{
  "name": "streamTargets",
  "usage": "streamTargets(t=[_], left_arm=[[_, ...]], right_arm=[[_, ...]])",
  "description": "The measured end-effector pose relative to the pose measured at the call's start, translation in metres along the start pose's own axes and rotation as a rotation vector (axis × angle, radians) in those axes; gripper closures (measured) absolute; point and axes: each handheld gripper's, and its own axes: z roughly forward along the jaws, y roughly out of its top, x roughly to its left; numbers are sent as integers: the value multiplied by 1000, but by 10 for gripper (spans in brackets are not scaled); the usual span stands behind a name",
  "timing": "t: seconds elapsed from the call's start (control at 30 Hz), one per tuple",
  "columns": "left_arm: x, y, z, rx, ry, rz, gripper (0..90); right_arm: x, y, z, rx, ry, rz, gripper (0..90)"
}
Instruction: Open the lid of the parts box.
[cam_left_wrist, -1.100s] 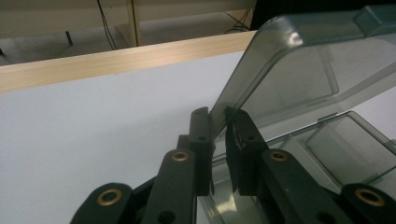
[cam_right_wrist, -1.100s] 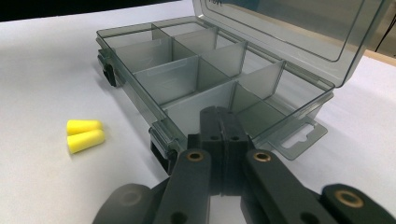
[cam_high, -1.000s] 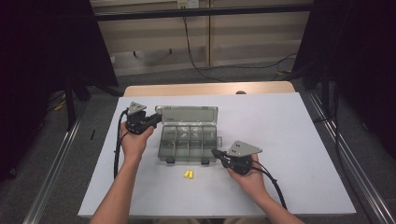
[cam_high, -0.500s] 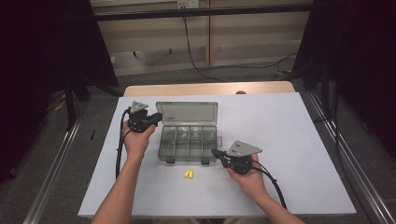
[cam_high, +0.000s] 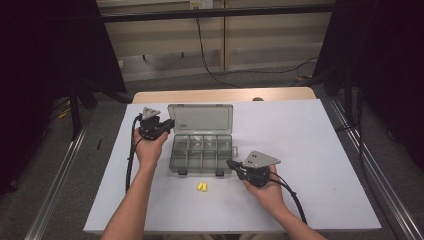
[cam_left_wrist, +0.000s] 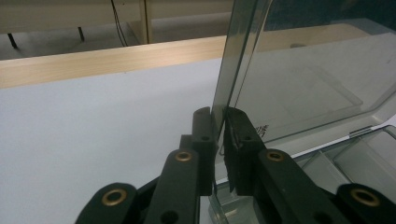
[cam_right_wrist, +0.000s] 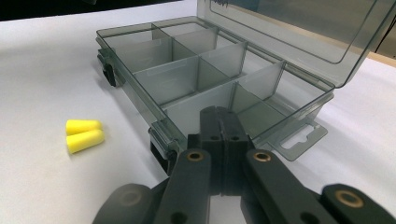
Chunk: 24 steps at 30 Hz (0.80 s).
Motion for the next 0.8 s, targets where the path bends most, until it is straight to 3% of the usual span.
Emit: streamTargets(t=[0.5, 0.8], left_arm=[[1, -4, 9, 20, 14, 6, 832], [2, -9, 20, 32, 27, -14, 832]], right_arm=[[0, 0, 0, -1, -1, -3, 900], [0, 0, 0, -1, -2, -4, 900]])
